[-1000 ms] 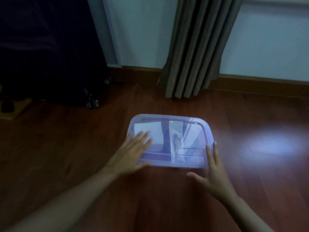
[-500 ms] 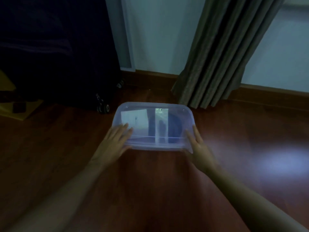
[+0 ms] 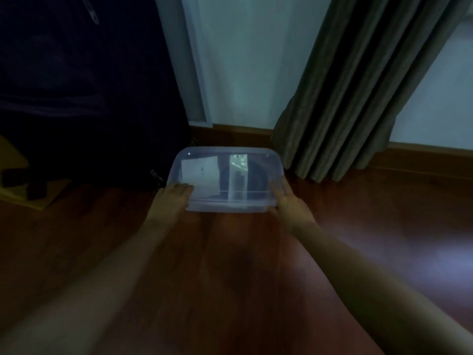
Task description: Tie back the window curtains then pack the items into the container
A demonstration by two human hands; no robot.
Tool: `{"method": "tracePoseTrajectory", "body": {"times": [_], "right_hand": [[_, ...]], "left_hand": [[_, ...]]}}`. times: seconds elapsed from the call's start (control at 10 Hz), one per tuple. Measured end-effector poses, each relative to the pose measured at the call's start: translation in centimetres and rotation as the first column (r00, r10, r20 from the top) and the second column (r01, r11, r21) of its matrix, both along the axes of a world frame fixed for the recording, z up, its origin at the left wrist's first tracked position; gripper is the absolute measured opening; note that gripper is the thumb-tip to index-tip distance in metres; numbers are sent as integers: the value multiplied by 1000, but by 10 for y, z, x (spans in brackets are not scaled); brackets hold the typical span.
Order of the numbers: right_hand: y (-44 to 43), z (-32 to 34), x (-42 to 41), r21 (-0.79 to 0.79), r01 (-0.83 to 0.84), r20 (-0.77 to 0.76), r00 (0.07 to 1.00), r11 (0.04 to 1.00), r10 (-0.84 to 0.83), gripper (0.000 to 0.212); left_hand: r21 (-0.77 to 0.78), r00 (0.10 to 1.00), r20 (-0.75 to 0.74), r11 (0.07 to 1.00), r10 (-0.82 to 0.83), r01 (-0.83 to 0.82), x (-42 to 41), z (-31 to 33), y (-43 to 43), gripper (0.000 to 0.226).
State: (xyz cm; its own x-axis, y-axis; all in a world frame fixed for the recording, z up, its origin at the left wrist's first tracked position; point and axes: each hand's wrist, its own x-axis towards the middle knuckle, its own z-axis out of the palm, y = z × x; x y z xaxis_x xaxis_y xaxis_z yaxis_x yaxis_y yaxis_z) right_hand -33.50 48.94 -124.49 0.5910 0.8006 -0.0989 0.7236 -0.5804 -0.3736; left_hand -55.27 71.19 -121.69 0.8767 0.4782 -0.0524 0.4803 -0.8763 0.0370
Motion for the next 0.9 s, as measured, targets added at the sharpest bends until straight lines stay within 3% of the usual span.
{"method": "tracePoseTrajectory", "body": {"times": [0.2,0.6,0.7,0.8,0.9], "right_hand": [[16,-18,18,99,55,10,998,994,-56,73],[43,-13,44,60,89,53,994,994,-93,75],[32,-10,44,96,48,57,997,994,-54,75],[5,9,28,138,23,37,999,990,-28,70],[-27,67,10,83,65,18,998,994,-67,68]], "left_hand": [[-161,999,-33,986,40,-45,23,-11,26,72],[-198,985,114,975,128,-104,58,-38,47,89],[-161,990,85,982,112,-98,57,-37,44,91],[-192,996,18,978,87,-82,51,-17,30,87],[-226,998,18,973,60,-54,44,32,0,80]]}}
